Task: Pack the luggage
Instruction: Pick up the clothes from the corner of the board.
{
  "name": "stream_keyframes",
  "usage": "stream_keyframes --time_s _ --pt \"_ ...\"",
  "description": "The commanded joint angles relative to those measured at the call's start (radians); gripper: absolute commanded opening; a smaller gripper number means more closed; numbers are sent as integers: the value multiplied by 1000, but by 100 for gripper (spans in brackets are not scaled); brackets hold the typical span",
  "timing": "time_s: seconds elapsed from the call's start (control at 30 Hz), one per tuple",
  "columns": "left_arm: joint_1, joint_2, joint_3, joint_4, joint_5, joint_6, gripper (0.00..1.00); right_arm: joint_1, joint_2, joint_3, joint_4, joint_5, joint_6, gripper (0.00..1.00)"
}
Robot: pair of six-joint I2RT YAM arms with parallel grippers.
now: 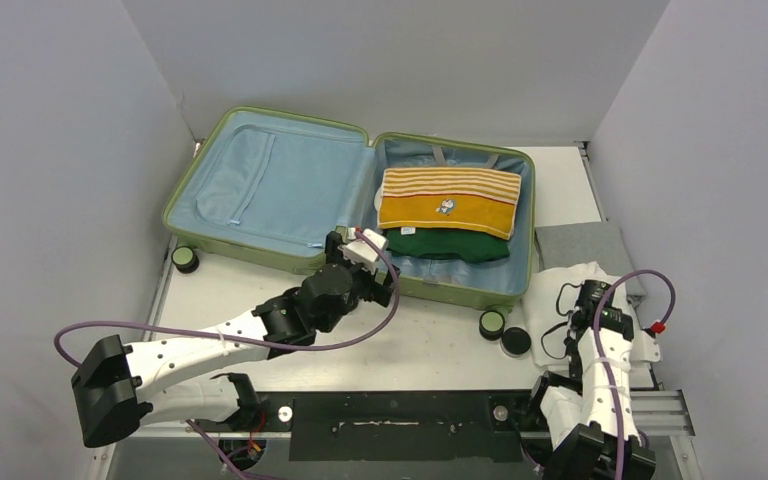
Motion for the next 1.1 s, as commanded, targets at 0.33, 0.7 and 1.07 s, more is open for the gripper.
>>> stream_keyframes --time_s 0.33,0.7,1.07 --pt "-31 11 61 -6 -68 53 97 7 125 -40 135 32 18 98" --pt "-31 20 61 -5 -81 61 97 7 205 -91 244 48 -2 90" --pt "-31 6 59 -1 -98 67 97 17 217 -110 306 43 -45 44"
